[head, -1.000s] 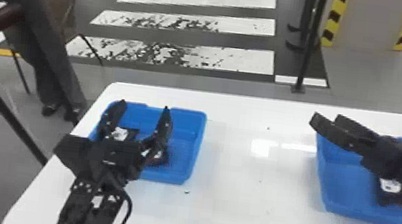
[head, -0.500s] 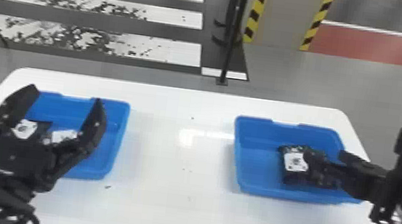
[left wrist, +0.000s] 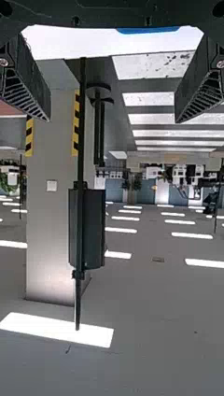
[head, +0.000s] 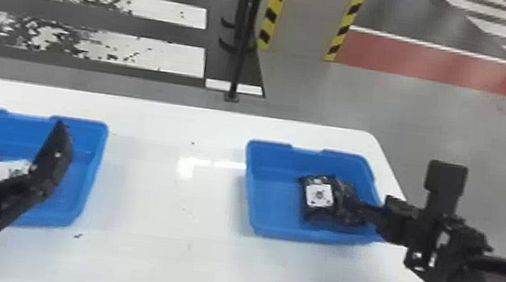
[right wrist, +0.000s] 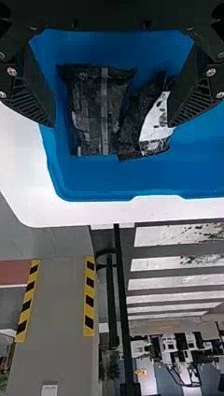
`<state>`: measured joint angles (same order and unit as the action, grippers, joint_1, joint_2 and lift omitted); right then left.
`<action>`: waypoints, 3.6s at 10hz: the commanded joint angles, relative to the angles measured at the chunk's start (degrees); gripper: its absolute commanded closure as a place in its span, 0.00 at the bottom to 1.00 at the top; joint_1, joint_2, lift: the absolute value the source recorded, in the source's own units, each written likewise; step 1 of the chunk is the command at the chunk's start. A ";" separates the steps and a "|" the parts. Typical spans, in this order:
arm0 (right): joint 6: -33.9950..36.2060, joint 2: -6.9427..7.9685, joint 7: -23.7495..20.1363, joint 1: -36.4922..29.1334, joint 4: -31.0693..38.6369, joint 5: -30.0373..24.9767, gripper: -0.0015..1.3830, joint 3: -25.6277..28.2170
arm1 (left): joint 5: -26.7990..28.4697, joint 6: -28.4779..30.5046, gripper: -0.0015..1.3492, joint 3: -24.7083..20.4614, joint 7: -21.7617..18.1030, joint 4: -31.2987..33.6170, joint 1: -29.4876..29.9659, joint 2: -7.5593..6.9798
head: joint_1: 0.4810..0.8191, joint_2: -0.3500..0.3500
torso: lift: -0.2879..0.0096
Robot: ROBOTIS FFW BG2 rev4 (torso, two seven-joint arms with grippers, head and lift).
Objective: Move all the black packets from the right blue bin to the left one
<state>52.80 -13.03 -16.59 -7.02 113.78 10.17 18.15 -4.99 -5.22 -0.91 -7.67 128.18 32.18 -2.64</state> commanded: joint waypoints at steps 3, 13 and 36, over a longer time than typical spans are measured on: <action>-4.15 -0.42 -0.10 6.04 -10.35 2.51 0.10 -6.04 | 0.08 0.01 0.04 0.68 -0.15 0.00 -0.12 -0.26 | 0.63 0.24 | 0.50; 0.49 -0.15 2.71 8.85 -14.85 3.77 0.16 -10.61 | -0.38 0.15 0.05 0.34 -0.85 -0.14 -0.12 -0.35 | 0.63 0.34 | 0.50; -31.29 -5.69 -21.99 20.38 -32.01 53.70 0.81 -47.63 | -13.29 16.74 0.07 5.02 -5.86 -2.25 -8.13 -1.40 | 0.63 0.75 | 0.50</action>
<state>21.63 -18.65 -38.63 13.10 81.39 63.85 -28.63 -18.25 9.40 4.10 -13.47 125.93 24.53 -4.00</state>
